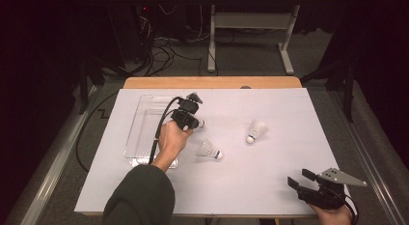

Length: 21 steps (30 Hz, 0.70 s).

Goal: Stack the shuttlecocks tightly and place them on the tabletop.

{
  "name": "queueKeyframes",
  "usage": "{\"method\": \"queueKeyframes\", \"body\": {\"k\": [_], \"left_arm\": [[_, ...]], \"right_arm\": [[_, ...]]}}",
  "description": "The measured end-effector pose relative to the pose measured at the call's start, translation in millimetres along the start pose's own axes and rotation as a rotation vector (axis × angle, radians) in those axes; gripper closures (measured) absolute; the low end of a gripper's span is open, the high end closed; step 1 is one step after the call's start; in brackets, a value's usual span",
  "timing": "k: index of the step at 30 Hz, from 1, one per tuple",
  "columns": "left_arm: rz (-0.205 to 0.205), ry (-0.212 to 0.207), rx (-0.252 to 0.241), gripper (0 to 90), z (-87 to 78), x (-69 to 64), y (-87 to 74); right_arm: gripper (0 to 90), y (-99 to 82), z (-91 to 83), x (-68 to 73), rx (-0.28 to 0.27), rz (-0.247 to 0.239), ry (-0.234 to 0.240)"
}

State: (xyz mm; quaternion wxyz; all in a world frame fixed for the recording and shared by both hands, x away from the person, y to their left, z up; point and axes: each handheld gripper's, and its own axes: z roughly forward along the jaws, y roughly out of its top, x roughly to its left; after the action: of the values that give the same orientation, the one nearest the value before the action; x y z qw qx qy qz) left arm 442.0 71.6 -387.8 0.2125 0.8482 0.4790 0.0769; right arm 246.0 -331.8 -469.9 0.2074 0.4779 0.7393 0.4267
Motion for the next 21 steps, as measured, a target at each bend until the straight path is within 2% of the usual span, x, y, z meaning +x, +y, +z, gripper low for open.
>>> {"method": "queueKeyframes", "body": {"k": [14, 21], "left_arm": [[0.017, -0.004, 0.040, 89.5, 0.8, -1.4, 0.0], [0.028, 0.007, 0.061, 89.5, -1.3, -2.8, 1.4]], "right_arm": [[33.2, -0.2, -0.1, -0.1, 0.002, 0.002, 0.000], [33.1, -0.4, -0.5, -0.3, -0.001, 0.001, -0.002]]}}
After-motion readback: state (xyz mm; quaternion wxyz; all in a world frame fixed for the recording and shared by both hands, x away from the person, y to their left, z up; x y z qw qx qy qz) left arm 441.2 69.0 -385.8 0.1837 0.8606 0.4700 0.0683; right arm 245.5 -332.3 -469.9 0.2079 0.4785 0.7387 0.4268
